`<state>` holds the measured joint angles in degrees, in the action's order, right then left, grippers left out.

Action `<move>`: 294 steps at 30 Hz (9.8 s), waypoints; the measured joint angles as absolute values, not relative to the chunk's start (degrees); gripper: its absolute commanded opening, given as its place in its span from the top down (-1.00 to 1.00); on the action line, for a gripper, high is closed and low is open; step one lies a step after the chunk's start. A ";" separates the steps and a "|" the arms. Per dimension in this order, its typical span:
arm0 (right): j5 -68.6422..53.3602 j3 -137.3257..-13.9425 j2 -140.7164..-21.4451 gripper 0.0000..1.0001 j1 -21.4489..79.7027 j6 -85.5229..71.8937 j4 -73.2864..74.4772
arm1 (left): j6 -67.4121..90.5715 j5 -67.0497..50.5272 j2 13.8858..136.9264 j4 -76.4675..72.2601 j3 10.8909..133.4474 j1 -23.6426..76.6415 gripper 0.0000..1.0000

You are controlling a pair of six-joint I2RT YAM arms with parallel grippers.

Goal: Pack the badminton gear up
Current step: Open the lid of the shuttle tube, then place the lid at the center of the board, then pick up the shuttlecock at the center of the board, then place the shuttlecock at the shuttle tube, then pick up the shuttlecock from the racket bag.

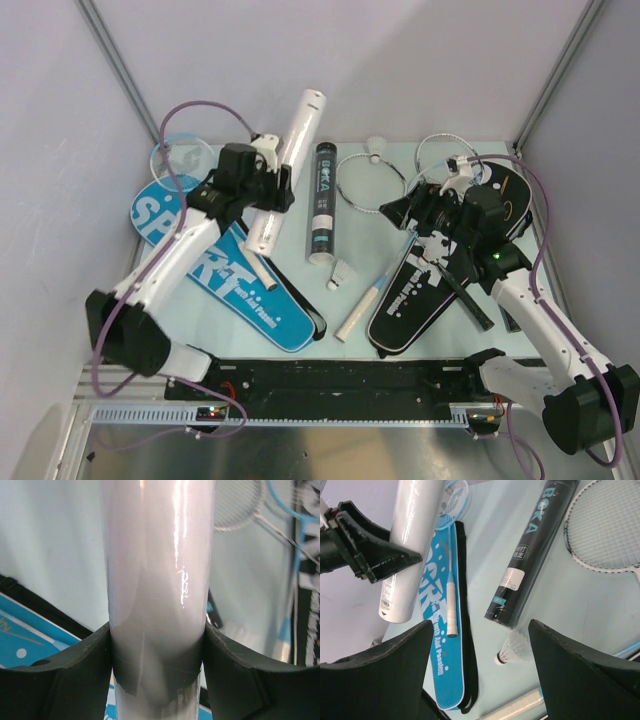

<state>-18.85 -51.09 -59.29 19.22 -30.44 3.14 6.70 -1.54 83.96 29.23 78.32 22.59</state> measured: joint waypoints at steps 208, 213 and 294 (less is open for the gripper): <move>-47.07 -59.51 -45.52 1.00 25.47 -5.93 15.88 | -38.00 -22.52 25.32 27.20 35.09 32.14 0.37; -50.02 -59.51 -47.00 1.00 26.85 -5.23 16.51 | -40.62 -24.21 25.26 27.59 35.11 32.14 0.38; -39.46 -64.97 -96.27 0.94 -8.97 1.52 35.14 | -35.75 -27.20 28.69 27.94 34.61 33.65 0.42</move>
<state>-39.46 -64.97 -96.27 -8.97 1.52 35.14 -35.75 -27.20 28.69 27.94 34.61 33.65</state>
